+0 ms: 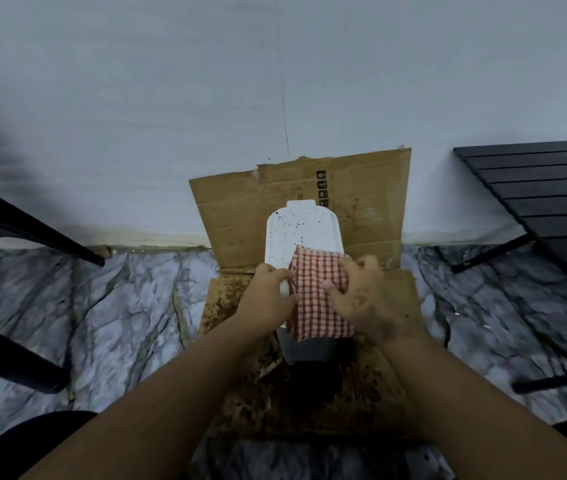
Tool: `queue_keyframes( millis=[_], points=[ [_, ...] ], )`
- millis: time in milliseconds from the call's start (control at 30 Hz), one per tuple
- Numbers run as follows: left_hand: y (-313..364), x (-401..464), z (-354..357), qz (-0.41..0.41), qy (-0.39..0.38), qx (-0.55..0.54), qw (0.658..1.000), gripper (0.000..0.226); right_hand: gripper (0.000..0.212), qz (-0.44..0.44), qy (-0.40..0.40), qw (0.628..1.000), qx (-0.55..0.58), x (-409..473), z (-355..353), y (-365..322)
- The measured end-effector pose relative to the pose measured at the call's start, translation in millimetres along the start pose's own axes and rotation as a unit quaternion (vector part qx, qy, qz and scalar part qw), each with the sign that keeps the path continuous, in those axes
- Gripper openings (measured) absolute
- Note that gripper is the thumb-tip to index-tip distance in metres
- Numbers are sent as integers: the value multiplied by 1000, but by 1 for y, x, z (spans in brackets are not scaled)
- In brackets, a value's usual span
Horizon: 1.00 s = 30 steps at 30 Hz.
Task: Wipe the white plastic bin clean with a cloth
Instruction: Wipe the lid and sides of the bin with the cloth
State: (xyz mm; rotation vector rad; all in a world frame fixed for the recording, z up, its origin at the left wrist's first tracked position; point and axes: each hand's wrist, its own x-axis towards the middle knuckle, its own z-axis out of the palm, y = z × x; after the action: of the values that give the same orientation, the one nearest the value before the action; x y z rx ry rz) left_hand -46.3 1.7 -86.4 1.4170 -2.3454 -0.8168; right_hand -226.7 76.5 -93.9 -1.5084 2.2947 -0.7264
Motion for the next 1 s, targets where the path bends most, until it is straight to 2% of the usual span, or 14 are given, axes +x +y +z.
queue_keyframes(
  millis=[100,200,300,500,733,833,1000],
  points=[
    [-11,-5,-8,2,38,41,998,50,69,-75,-1,987,-143,2,12,-19],
    [-25,-8,-12,-5,65,-23,998,42,77,-54,-44,982,-178,9,34,-33],
    [-36,-11,-7,-38,24,-139,989,38,78,-37,-28,981,-187,9,50,-38],
    [-63,-8,11,-85,-43,-279,956,58,78,-34,-1,980,-197,12,59,-33],
    [-82,1,22,-108,-54,-368,922,72,75,-43,1,979,-199,11,60,-28],
    [-87,4,28,-104,-49,-382,917,76,74,-51,-19,981,-189,15,55,-16],
    [-92,11,34,-108,-48,-397,910,77,72,-10,-69,990,-125,48,38,-3]
  ],
)
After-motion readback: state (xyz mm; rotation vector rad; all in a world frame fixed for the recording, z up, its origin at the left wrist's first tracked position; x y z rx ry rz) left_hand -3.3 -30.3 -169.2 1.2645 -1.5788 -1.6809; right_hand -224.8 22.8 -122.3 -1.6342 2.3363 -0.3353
